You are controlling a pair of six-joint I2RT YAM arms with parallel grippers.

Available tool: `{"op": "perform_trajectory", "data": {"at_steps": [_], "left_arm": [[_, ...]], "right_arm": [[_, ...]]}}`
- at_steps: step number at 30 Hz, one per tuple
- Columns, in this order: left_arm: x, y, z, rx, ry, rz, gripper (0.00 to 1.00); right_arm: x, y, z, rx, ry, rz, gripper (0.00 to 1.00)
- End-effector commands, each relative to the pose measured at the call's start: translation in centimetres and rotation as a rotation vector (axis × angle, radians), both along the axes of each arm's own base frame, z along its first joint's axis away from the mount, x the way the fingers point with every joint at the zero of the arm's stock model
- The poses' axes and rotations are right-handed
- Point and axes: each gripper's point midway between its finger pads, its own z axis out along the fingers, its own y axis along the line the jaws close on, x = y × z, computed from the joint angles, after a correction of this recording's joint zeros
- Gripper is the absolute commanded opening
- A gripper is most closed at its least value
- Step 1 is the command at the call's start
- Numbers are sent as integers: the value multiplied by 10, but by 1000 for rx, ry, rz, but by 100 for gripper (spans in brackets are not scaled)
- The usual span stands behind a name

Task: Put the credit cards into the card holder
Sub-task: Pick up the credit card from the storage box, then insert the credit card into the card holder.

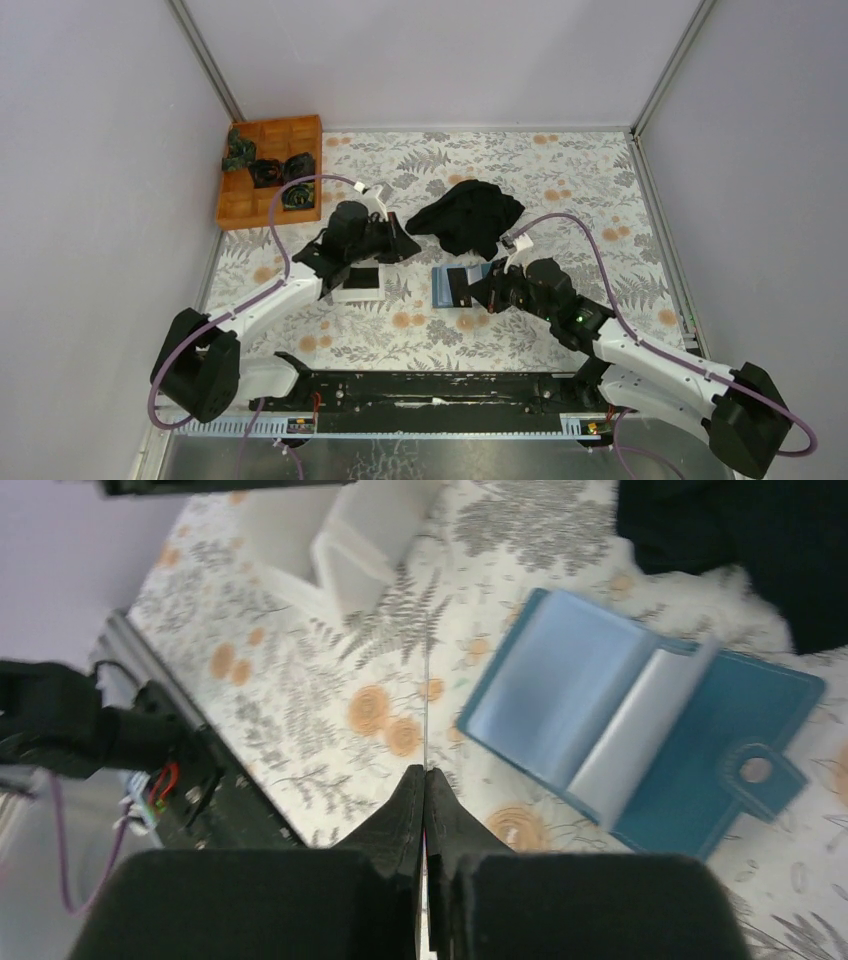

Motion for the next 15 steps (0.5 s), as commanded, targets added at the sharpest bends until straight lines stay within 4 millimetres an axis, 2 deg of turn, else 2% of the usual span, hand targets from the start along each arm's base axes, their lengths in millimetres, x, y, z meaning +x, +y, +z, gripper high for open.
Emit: {"op": "perform_trajectory", "data": {"at_steps": [1, 6, 10, 15], "left_arm": [[11, -16, -4, 55, -77, 50, 9], [4, -38, -25, 160, -82, 19, 0], [0, -50, -41, 230, -66, -11, 0], [-4, -60, -57, 275, -50, -36, 0]], "right_arm": [[37, -14, 4, -84, -13, -164, 0], [54, -23, -10, -120, 50, -230, 0], [62, -29, -27, -134, 120, -245, 0], [68, -31, -36, -112, 172, -241, 0]]}}
